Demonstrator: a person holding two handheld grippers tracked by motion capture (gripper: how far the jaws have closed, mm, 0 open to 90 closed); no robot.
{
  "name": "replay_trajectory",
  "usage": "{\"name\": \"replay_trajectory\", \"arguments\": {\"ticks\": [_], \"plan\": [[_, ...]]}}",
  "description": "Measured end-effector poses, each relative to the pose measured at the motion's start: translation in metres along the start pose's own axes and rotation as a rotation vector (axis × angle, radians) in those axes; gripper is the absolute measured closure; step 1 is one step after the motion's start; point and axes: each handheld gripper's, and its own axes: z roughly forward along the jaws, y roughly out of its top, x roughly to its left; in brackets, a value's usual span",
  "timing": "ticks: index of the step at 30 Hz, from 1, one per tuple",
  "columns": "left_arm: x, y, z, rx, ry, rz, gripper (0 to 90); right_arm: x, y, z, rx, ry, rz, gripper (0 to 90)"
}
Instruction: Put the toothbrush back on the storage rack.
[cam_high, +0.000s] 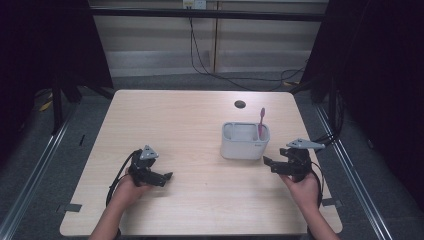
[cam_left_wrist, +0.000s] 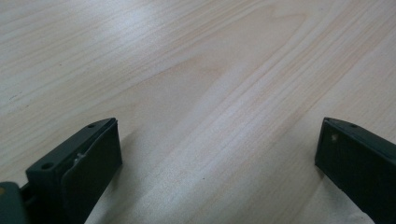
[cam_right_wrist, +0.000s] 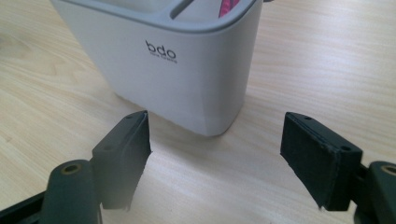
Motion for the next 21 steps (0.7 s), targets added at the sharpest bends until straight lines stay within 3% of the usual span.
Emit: {"name": "replay_trajectory", "arguments": {"ticks": [21], "plan": [[0.000, 0.000, 0.000, -0.005, 0.000, -0.008, 0.1, -0.005, -0.020, 0.007, 0.046, 0.003, -0.012, 23.5]]}}
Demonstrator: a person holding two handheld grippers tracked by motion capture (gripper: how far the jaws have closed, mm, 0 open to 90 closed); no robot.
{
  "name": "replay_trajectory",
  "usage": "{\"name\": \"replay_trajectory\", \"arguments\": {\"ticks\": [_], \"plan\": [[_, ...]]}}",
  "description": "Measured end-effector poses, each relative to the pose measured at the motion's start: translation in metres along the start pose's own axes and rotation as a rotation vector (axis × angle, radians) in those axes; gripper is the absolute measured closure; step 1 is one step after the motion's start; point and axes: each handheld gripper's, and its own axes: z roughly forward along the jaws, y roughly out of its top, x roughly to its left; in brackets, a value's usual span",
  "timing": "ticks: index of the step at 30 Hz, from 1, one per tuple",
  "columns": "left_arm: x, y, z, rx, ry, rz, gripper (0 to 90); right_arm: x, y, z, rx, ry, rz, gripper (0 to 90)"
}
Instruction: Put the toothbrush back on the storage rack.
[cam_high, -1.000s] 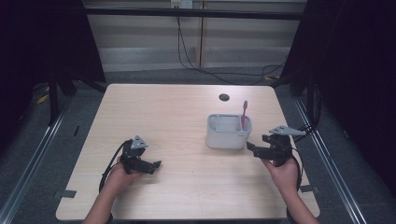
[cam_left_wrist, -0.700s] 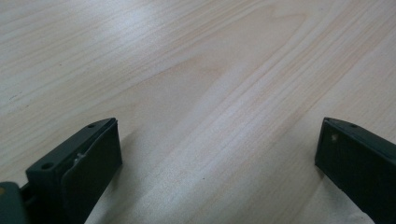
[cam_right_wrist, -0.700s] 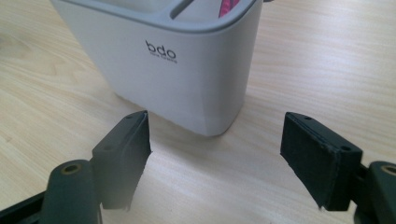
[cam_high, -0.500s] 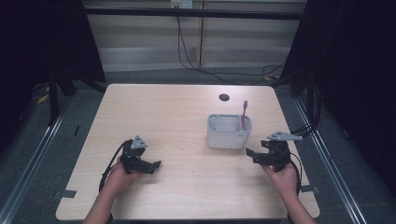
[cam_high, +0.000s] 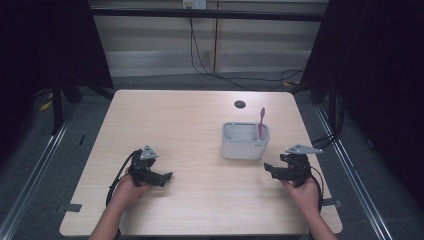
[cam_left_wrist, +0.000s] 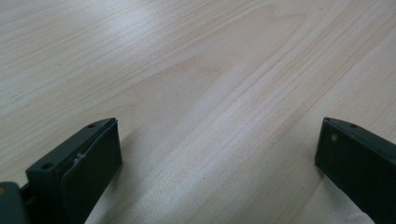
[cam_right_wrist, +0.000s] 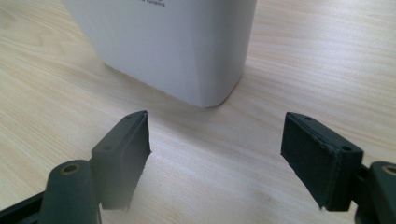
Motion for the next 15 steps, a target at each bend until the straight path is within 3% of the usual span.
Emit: {"name": "replay_trajectory", "arguments": {"ticks": [9, 15], "plan": [[-0.0002, -0.0003, -0.0002, 0.000, 0.000, -0.003, 0.0, 0.0021, -0.0043, 0.0045, 0.023, 0.006, -0.015, 23.5], [-0.0001, -0.0005, -0.0005, 0.000, 0.000, -0.003, 0.0, 0.0048, -0.0078, 0.0105, 0.055, -0.008, -0.053, 22.7]]}}
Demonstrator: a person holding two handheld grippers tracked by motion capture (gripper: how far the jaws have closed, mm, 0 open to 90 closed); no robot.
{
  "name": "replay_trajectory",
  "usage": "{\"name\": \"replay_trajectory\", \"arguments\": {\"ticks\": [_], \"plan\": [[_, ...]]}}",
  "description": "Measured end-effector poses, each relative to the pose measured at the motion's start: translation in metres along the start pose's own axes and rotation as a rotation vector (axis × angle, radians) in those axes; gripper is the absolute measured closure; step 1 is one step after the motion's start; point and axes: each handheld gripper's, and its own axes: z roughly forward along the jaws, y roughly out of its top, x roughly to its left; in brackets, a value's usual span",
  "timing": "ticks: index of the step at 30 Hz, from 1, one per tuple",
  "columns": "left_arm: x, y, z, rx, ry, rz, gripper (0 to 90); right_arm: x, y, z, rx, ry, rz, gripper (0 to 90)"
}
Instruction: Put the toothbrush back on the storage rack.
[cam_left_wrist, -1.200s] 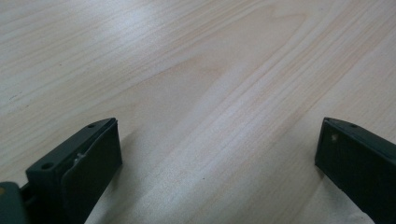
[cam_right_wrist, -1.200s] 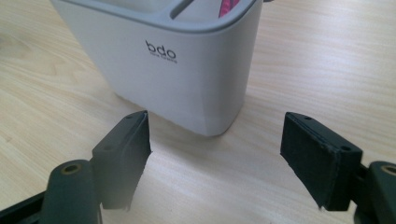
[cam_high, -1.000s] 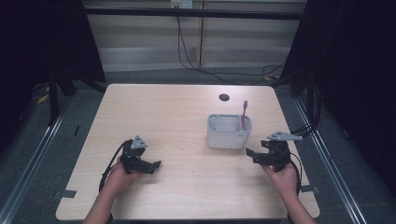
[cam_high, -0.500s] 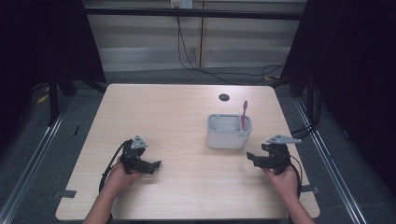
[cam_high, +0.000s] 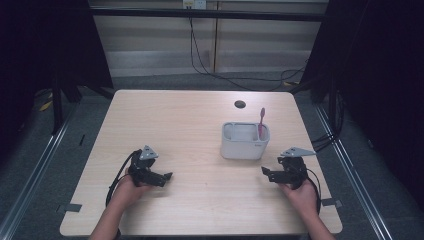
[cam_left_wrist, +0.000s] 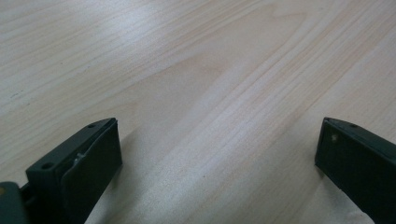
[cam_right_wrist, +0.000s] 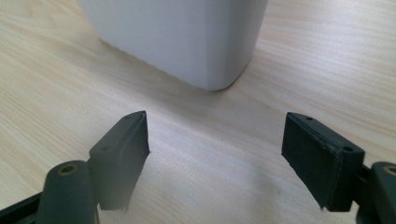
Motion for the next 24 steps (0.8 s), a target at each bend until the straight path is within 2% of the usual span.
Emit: {"name": "replay_trajectory", "arguments": {"ticks": [11, 18, 24], "plan": [[0.000, 0.000, 0.000, -0.002, 0.000, -0.001, 0.0, 0.002, -0.004, 0.010, 0.037, 0.003, -0.019, 22.6], [0.000, 0.000, 0.000, -0.002, 0.001, -0.001, 0.1, 0.004, -0.006, 0.014, 0.070, 0.004, -0.014, 22.3], [0.000, 0.000, 0.000, 0.001, -0.002, 0.000, 0.0, 0.003, -0.008, 0.016, 0.075, 0.007, -0.027, 22.1]]}}
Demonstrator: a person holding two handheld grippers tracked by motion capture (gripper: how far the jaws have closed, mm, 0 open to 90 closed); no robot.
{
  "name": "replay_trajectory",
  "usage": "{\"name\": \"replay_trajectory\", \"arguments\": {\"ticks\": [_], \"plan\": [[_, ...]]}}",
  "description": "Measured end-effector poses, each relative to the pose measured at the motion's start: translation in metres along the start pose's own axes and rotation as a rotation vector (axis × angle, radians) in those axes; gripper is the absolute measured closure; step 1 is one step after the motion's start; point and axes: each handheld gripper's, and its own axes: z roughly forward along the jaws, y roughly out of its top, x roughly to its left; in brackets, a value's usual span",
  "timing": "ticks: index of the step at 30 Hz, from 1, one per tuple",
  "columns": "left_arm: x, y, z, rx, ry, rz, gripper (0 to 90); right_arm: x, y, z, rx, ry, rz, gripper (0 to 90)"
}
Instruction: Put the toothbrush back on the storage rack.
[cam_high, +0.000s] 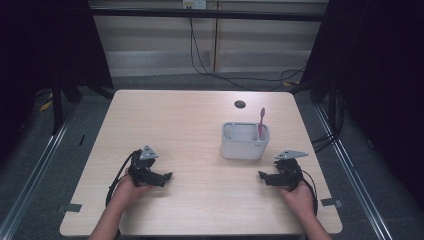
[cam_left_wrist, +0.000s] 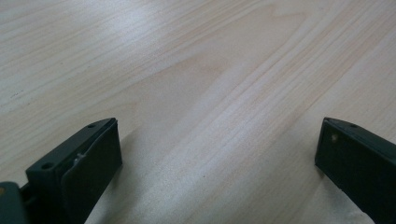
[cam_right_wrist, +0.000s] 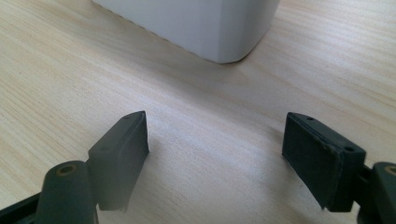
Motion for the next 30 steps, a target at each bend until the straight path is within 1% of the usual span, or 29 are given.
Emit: {"name": "replay_trajectory", "arguments": {"ticks": [5, 9, 12, 17, 19, 22, 25, 30], "plan": [[0.0004, 0.0001, -0.0003, 0.002, 0.002, 0.006, 0.1, 0.0006, -0.0008, 0.0000, -0.001, -0.004, 0.003, 21.8], [0.0000, -0.0002, 0.0000, -0.002, -0.001, 0.000, 0.1, 0.0017, -0.0016, 0.0009, -0.006, -0.009, -0.014, 19.8], [-0.0001, -0.0002, 0.0000, -0.002, -0.002, -0.001, 0.1, 0.0019, -0.0021, 0.0013, -0.010, -0.005, -0.010, 19.1], [0.0000, -0.0004, -0.0004, 0.000, -0.001, 0.000, 0.1, 0.0004, -0.0039, 0.0015, -0.026, 0.001, -0.024, 18.9], [-0.0001, -0.0005, -0.0005, -0.001, -0.001, -0.001, 0.1, 0.0003, -0.0049, 0.0011, -0.029, 0.008, -0.023, 18.8], [-0.0001, -0.0006, -0.0005, -0.001, -0.002, -0.001, 0.1, -0.0009, -0.0073, 0.0013, -0.050, 0.012, -0.034, 18.7], [0.0000, -0.0006, -0.0005, -0.001, -0.002, 0.000, 0.1, -0.0009, -0.0089, 0.0013, -0.062, 0.014, -0.034, 18.6], [-0.0001, -0.0006, -0.0005, -0.001, -0.001, 0.000, 0.1, -0.0009, -0.0089, 0.0015, -0.060, 0.008, -0.033, 17.7]]}}
